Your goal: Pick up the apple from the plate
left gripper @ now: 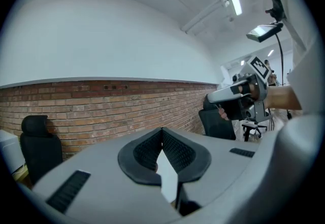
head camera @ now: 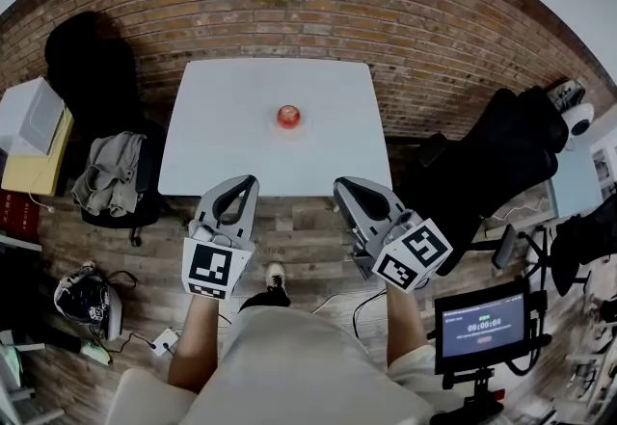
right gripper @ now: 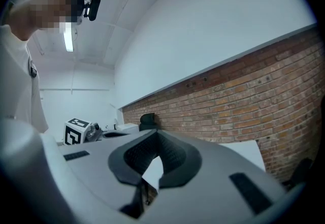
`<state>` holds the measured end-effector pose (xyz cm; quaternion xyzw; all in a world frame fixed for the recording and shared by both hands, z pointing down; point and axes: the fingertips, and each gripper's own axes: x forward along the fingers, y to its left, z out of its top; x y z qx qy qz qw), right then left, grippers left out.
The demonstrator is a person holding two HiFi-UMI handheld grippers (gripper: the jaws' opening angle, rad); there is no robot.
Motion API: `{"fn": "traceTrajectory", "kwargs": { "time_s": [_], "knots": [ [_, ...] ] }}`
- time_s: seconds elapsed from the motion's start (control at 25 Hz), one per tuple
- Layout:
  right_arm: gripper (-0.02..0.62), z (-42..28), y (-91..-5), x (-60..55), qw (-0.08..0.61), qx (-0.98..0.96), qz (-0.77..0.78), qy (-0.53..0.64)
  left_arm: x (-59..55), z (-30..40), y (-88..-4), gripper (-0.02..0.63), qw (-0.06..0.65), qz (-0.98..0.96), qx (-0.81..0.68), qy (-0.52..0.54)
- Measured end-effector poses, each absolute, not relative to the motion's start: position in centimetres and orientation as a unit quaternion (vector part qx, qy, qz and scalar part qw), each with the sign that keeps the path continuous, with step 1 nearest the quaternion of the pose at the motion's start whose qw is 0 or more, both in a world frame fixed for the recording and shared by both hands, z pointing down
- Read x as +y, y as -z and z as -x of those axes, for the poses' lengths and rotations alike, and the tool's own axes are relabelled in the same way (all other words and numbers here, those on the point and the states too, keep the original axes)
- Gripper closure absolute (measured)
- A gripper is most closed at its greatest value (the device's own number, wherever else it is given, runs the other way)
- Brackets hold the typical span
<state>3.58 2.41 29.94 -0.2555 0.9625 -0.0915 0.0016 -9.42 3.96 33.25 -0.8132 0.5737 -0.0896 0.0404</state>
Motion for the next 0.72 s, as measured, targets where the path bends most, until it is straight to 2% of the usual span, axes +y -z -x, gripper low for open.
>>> {"fn": "traceTrajectory", "kwargs": {
  "time_s": [0.72],
  "knots": [
    [0.594,1.2,-31.6,-5.5,-0.023,0.959,0.269,0.085,-5.3,12.9,-34.2,0.601,0.040,0.832,0.546,0.091]
  ]
}}
